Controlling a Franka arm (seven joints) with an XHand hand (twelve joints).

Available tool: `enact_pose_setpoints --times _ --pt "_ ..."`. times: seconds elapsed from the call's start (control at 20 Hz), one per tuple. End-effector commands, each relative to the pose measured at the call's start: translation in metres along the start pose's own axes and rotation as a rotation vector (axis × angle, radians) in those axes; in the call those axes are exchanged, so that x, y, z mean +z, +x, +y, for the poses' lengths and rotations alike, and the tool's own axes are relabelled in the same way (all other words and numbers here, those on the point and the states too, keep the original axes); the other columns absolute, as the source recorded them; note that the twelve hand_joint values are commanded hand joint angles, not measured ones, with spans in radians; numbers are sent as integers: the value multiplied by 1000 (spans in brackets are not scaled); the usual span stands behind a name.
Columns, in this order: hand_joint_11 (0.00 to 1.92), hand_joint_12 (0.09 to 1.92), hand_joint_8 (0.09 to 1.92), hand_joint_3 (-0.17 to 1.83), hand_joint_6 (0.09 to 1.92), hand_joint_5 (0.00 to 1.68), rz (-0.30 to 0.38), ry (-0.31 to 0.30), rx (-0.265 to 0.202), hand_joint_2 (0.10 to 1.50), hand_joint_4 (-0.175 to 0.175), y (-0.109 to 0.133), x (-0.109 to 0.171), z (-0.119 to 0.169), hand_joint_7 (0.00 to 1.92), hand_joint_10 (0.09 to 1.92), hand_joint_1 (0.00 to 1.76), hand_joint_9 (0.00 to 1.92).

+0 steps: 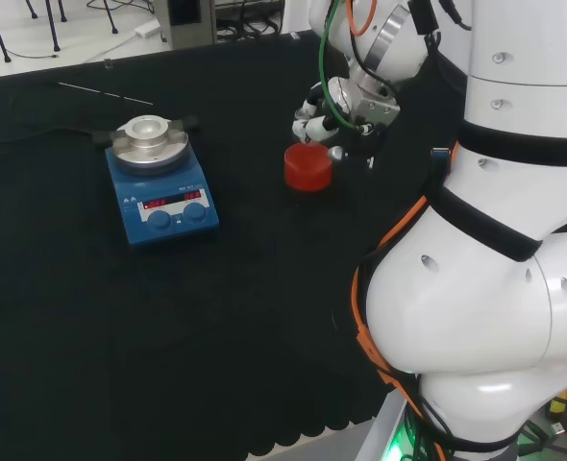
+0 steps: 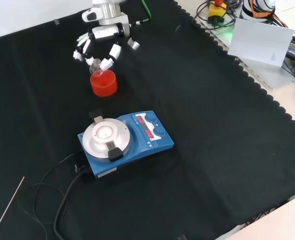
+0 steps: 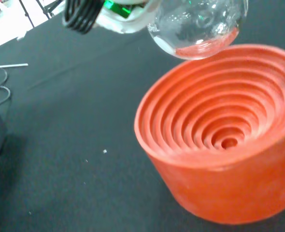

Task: Pick up the round-bottom flask.

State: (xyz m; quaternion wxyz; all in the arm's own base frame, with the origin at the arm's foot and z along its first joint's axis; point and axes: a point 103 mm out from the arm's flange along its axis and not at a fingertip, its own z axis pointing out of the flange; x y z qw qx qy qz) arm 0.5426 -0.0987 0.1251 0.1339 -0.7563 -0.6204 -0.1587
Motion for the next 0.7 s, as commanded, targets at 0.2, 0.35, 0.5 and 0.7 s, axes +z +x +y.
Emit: enact_pose_setpoints --times 0.2,0.35,0.5,0.7 --pt "258 1311 556 740 1135 1025 51 -30 -2 743 77 23 -43 -18 432 535 1076 624" --pt "257 1311 558 752 1124 1035 54 -34 -13 732 73 35 -54 -24 436 535 1081 623" --pt "256 1311 559 757 1119 1040 57 -40 -26 727 72 46 -63 -28 440 534 1083 623" --pt "255 1312 560 769 1111 1048 56 -41 -43 717 71 68 -65 -34 443 534 1086 621"
